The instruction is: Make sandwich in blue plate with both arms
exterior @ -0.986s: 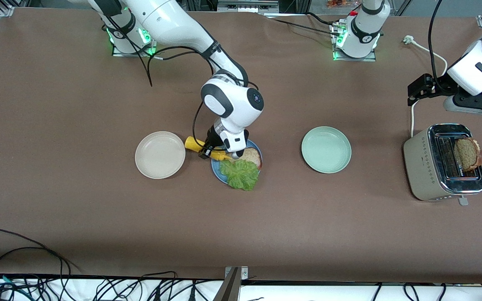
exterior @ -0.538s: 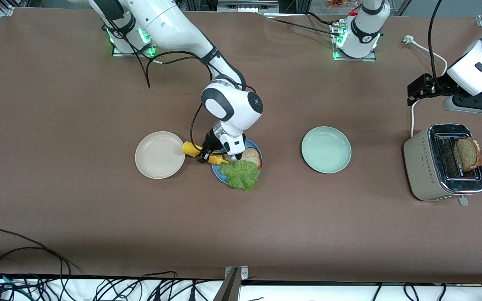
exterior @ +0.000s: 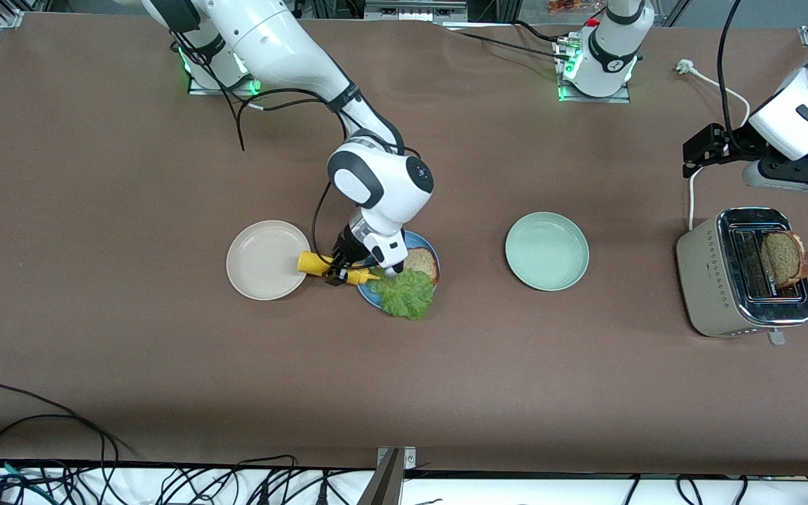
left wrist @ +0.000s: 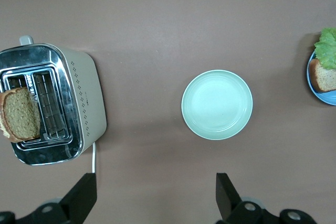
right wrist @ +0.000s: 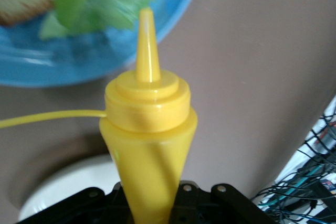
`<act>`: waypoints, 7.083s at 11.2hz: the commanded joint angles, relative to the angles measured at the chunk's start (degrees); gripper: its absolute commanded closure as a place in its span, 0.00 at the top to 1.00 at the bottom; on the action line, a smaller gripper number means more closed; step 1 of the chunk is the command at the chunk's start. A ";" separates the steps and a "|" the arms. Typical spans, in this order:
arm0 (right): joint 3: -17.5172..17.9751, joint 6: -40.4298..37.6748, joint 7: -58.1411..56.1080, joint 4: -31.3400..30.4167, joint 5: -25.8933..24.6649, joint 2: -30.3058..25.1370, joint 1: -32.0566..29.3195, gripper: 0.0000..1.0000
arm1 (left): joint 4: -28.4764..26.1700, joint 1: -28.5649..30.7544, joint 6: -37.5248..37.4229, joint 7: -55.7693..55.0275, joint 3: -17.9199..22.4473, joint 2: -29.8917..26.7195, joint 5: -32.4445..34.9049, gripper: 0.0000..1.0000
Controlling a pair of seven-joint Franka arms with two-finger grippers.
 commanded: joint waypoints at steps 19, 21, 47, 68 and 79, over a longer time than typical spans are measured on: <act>0.29 -15.43 -92.25 -10.11 70.51 -24.14 -48.75 0.00 | 0.71 0.44 1.27 1.15 -0.41 0.30 0.37 1.00; 0.29 -17.00 -96.11 -10.80 76.13 -22.73 -50.33 0.00 | 0.62 0.44 2.23 1.15 0.02 0.57 0.54 1.00; 1.35 -18.86 -133.40 -11.60 96.10 3.38 -60.01 0.98 | -0.08 8.70 21.57 30.07 20.33 22.28 -10.62 1.00; -2.78 -18.86 -83.70 -10.28 63.69 -22.18 -56.41 1.00 | 0.00 9.23 19.91 32.00 20.86 25.35 -10.36 0.31; -0.15 -17.03 -12.43 -11.25 50.85 -33.36 -47.19 1.00 | 9.32 6.95 18.06 31.56 20.86 23.25 -9.74 0.00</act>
